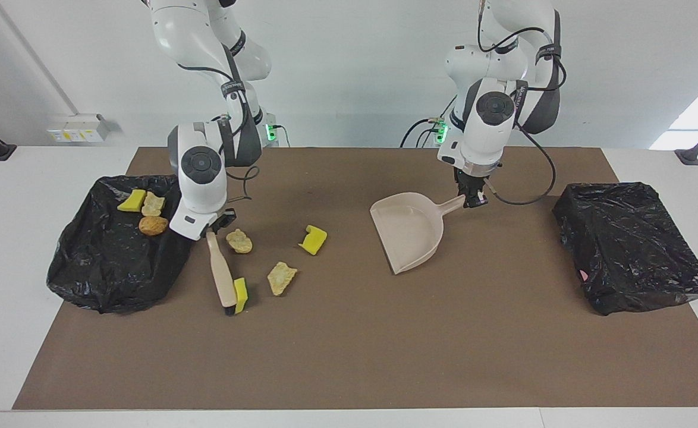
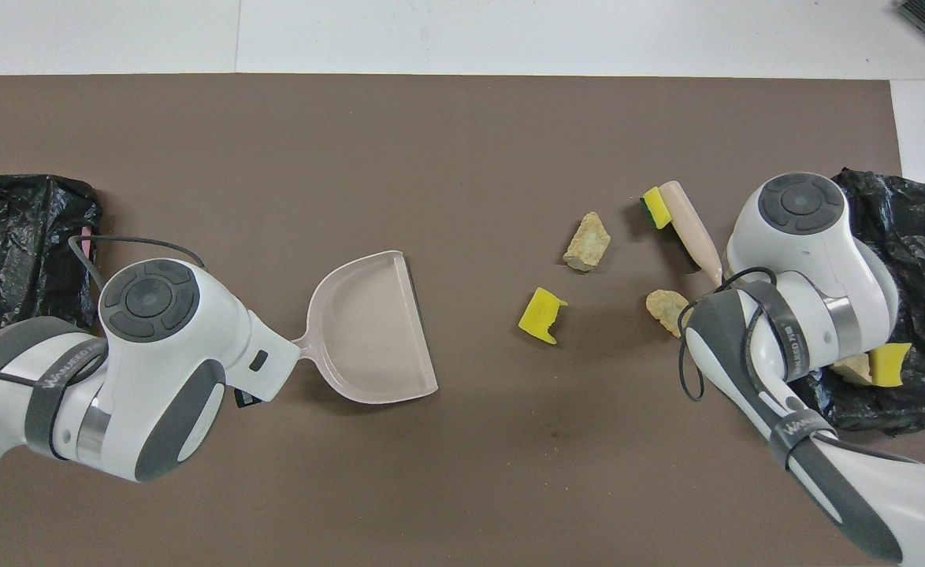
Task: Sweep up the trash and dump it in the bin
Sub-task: 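Sweep the brown and yellow pieces toward the dustpan with the right gripper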
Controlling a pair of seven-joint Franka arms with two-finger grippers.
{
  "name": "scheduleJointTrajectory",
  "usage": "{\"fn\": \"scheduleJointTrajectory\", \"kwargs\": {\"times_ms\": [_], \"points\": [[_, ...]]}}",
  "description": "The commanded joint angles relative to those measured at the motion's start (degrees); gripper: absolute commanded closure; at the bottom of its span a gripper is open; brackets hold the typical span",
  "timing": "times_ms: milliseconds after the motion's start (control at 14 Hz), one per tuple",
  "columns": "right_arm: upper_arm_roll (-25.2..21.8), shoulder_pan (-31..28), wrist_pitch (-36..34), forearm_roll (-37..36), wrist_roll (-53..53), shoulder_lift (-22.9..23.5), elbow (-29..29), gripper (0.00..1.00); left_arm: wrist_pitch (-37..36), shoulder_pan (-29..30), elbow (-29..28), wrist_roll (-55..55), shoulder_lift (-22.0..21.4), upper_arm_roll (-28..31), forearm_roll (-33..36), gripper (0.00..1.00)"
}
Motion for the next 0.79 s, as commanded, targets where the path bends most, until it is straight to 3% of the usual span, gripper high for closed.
{"fn": "scheduleJointTrajectory", "kwargs": {"times_ms": [0, 714], "points": [[0.3, 3.7, 1.3, 2.5, 0.8, -0.7, -1.9, 1.0, 1.8, 0.1, -2.0, -1.1, -1.9, 0.1, 0.9, 1.0], [0.3, 20.4, 4.2, 20.3, 20.0, -0.2, -2.6, 1.0, 1.8, 0.3, -2.0, -1.8, -1.9, 0.1, 0.9, 1.0]]}}
